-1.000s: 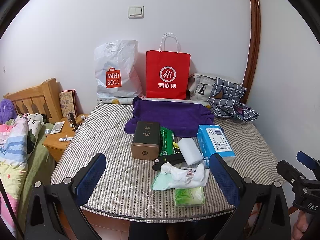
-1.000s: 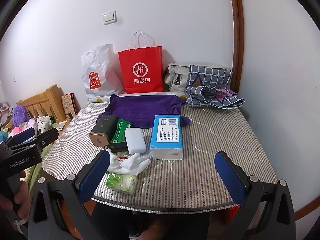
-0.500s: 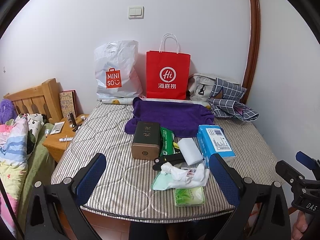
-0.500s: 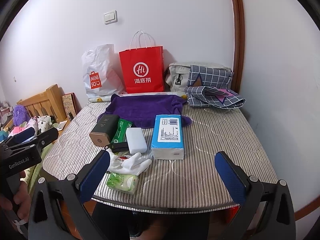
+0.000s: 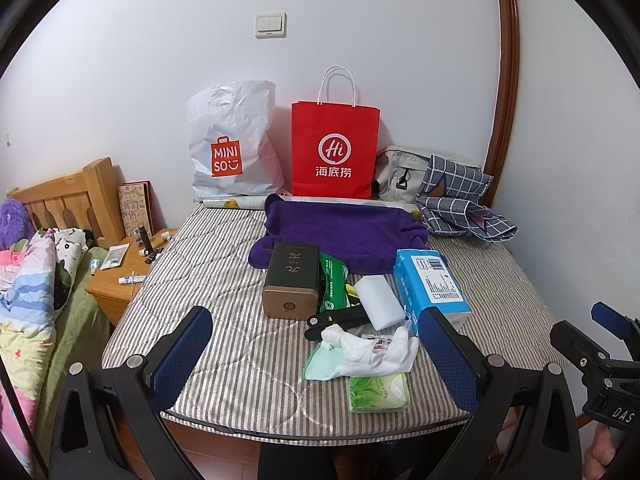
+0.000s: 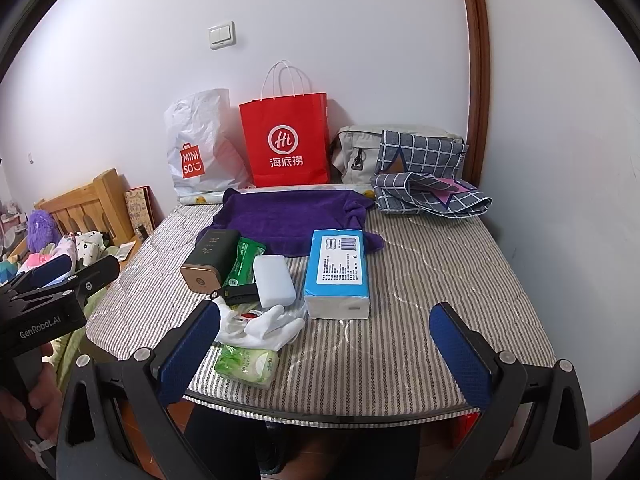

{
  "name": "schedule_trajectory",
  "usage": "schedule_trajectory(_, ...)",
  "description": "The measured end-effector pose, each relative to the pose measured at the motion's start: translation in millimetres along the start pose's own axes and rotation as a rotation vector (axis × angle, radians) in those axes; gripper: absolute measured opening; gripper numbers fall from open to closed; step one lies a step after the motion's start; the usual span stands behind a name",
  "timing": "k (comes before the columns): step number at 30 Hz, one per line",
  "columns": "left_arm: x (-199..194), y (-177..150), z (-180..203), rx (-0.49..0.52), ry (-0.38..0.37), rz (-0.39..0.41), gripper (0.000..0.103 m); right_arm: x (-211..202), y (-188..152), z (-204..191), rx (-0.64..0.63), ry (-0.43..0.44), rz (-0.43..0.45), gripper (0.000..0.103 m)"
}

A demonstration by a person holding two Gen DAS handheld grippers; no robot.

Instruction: Organize soft objects

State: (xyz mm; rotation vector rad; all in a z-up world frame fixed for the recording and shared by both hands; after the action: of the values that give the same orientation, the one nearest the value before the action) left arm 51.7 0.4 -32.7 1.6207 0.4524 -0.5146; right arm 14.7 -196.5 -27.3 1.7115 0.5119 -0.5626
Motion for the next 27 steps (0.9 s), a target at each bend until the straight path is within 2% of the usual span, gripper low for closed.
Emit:
schedule_trajectory(9, 1.9, 0.7, 1.9, 0.002, -0.004, -0.005, 0.103, 2.2, -2.8, -2.8, -0.005, 0.014, -0.003, 0.103)
schedule_trajectory(13, 13.7, -4.3, 0.4, 0.004, 0.005, -0.039, 0.103, 10.1, -5.8, -2.6, -0.002, 0.029, -0.017, 0.103)
schedule_trajectory(21, 50.2, -26.2, -15.4, -0.017, 0.020, -0.107, 0.103, 44.6, -26.5, -5.9, -0.017, 0.039, -0.077, 0.103)
schedule_trajectory(27, 83.6, -47.3, -30.5, -0.050, 0.033, -0.170, 0.103, 87.8, -57.8, -13.3, -0.045, 0.048, -0.180, 0.102)
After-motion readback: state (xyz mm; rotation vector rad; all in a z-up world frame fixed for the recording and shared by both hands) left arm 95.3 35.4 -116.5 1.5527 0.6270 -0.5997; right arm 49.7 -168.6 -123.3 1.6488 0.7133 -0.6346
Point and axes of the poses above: each gripper's, at about its wrist camera, not at the fingertips, and x roughly the way its jaws point, z to its right, y to its top, the point moved 6 cm from there along x, roughly the way its jaws point, and after that the axes turned 9 degrees about x, right-handed, at the moved point
